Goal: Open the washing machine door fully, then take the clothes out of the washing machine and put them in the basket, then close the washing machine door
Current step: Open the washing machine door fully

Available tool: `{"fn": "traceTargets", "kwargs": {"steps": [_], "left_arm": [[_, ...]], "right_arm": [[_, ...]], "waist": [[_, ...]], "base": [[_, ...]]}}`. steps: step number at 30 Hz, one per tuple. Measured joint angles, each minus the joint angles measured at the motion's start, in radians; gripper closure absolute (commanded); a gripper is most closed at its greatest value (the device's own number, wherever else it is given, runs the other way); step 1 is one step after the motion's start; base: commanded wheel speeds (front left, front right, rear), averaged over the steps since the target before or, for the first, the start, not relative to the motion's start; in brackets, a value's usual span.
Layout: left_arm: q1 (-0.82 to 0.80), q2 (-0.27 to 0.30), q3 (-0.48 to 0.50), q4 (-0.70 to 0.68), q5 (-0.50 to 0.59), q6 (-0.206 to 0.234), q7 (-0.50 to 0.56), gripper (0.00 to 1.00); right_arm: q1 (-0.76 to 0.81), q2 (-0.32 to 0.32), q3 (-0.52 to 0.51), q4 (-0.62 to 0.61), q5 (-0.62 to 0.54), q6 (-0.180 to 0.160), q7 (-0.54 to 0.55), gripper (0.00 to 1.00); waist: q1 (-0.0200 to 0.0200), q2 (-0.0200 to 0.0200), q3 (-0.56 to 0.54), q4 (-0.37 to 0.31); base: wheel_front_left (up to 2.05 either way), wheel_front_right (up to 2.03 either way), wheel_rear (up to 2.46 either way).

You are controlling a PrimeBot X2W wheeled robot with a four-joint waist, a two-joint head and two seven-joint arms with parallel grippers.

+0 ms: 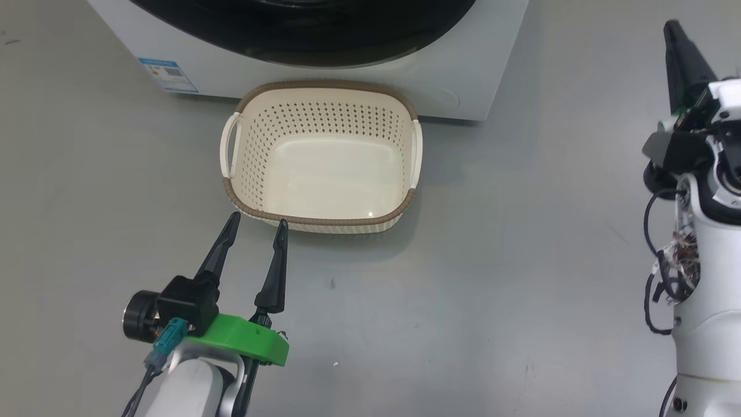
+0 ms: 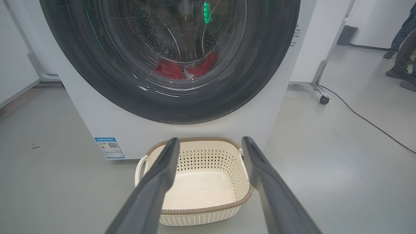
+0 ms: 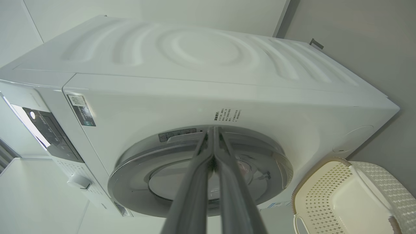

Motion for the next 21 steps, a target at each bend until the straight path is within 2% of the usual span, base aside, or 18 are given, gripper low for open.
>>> {"fn": "traceTargets", "kwargs": {"steps": [7,12,21], "left_arm": [[-0.036,-0.001,-0.027,-0.014,-0.039,0.01,0.0,0.0],[-0.059,-0.002,-0.036,-0.023,-0.062,0.022,0.0,0.0],[-0.1,-0.005,-0.067,-0.038,-0.105,0.037,0.0,0.0]], "right_arm": [[-0.13,-0.059,0.002,-0.006,0.009,-0.027,0.065,1.0],[-0.205,-0.093,0.011,0.012,0.008,-0.032,0.096,1.0],[-0.337,-0.114,0.027,0.072,0.011,-0.039,0.157,1.0]], "waist": [[0.0,0.0,0.059,0.042],[0.0,0.0,0.1,0.069],[0.0,0.0,0.164,0.12]], "base": [[0.0,0.0,0.0],[0.0,0.0,0.0],[0.0,0.0,0.0]]}}
